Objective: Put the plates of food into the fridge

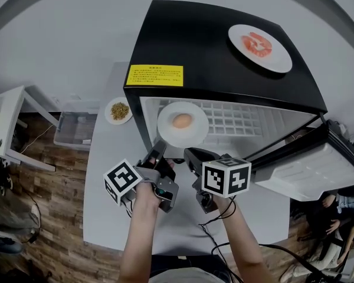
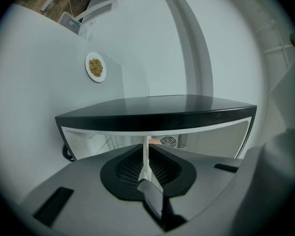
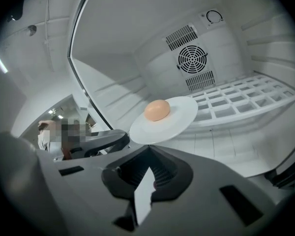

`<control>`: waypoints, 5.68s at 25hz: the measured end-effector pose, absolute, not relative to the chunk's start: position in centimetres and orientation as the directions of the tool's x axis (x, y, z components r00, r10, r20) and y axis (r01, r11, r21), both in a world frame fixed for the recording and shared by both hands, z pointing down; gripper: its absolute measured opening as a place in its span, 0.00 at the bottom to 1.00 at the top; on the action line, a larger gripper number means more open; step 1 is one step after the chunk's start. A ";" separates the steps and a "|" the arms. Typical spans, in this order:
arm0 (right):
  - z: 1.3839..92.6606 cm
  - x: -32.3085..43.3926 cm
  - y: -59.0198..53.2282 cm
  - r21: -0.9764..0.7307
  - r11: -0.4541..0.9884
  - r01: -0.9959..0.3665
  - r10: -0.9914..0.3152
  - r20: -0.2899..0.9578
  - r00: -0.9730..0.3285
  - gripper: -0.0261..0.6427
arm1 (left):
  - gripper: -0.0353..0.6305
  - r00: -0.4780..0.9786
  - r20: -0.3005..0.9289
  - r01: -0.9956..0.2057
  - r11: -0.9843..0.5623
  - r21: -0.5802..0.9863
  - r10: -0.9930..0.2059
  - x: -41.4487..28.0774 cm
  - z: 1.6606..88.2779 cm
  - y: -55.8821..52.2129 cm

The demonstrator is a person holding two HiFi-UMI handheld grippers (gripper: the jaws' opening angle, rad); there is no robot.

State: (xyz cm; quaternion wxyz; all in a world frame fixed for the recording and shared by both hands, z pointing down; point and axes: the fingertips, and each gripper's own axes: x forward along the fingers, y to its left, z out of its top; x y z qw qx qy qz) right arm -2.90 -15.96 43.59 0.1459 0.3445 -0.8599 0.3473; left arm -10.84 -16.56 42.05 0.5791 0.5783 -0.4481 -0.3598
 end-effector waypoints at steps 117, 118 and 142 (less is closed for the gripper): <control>39.8 -21.8 -8.4 -0.377 0.500 -0.780 -0.800 0.144 -0.583 0.06 | 0.07 0.083 0.262 -0.958 -0.005 0.288 -0.962 -39.3 40.4 -1.4; 40.1 -21.8 -8.6 -0.383 0.495 -0.780 -0.800 0.150 -0.581 0.06 | 0.07 0.083 0.272 -0.957 0.000 0.292 -0.959 -39.4 40.7 -1.5; 45.3 -30.1 -12.1 -0.413 0.236 -0.880 -0.871 0.311 -0.380 0.06 | 0.07 0.312 0.368 -0.885 -0.127 0.448 -0.876 -55.0 46.6 -9.7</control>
